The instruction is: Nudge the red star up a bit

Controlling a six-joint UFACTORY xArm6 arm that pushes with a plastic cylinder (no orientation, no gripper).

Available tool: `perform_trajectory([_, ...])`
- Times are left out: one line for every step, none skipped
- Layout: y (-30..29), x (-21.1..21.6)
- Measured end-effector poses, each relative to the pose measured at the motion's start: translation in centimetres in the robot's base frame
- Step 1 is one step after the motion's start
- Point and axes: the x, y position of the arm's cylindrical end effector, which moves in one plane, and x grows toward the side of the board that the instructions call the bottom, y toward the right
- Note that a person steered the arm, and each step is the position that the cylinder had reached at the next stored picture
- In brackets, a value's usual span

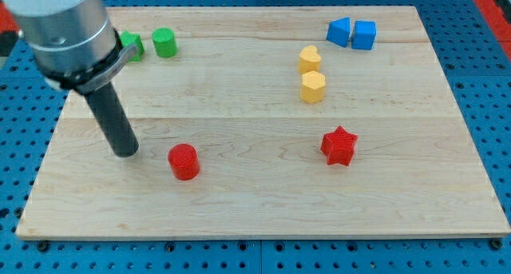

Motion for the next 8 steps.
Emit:
perform_trajectory([6.5,2.1])
perform_trajectory([8.3,2.3])
perform_trajectory([7.6,6.8])
perform_trajectory([15.2,10.3])
perform_trajectory([24.7,7.8])
perform_trajectory([29.2,6.4])
perform_trajectory([29.4,4.2])
perform_trajectory([29.4,2.1])
